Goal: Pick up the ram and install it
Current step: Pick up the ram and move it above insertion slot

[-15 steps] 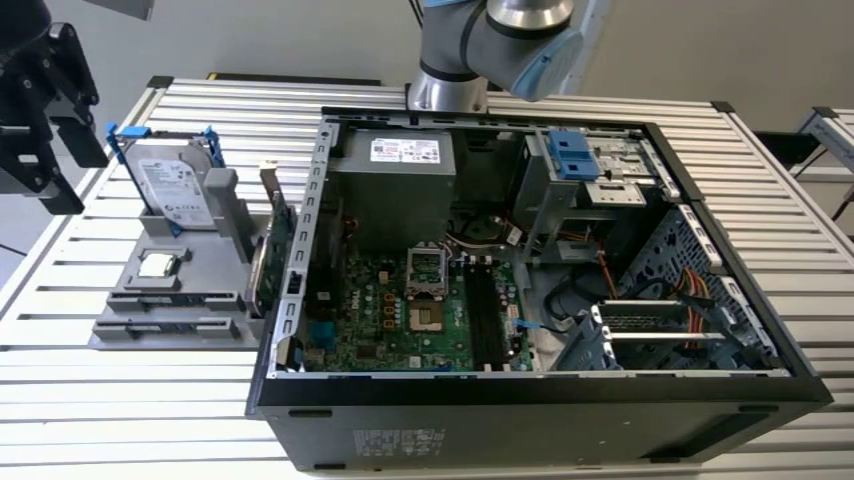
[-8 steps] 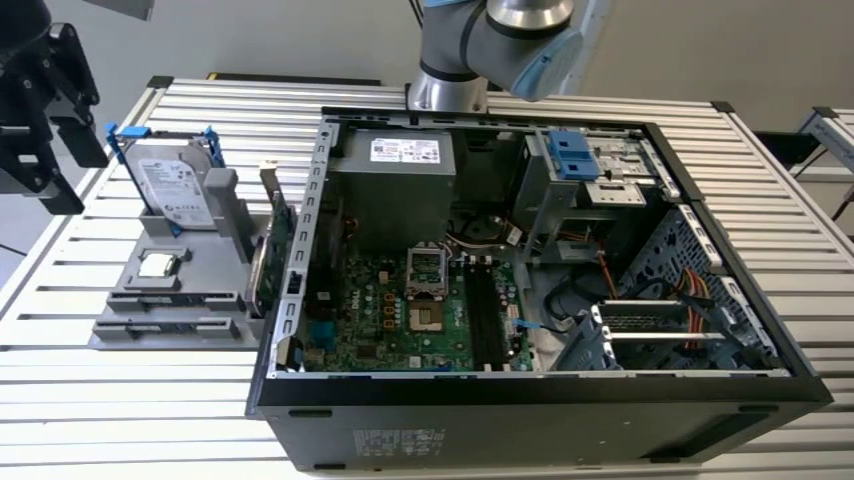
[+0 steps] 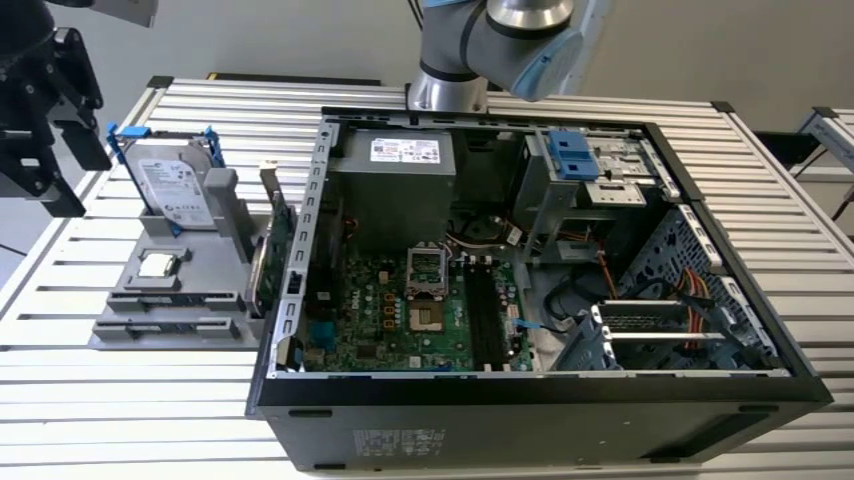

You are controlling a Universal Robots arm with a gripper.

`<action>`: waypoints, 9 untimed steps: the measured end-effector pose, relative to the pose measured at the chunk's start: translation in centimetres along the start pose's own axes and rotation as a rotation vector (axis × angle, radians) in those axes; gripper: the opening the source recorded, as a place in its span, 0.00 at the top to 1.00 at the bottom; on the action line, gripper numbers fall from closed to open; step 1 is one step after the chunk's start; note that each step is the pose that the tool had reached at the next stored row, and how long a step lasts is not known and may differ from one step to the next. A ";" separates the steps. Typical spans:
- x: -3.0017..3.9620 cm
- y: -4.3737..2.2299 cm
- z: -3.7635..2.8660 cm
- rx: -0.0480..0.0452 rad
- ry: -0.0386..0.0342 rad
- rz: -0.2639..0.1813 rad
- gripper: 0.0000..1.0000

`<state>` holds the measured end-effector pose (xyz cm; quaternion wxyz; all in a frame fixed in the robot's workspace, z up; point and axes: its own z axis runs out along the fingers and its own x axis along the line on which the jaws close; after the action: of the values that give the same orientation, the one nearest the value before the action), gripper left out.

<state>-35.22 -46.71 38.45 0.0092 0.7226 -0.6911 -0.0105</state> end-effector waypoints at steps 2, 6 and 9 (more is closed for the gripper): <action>0.00 -0.01 0.14 -0.0001 0.0011 0.000 0.00; 0.00 -0.01 0.41 -0.0001 0.0034 0.000 0.00; 0.00 -0.01 0.58 -0.0002 0.0046 0.000 0.00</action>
<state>-35.23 -46.71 37.87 0.0108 0.7225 -0.6912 -0.0089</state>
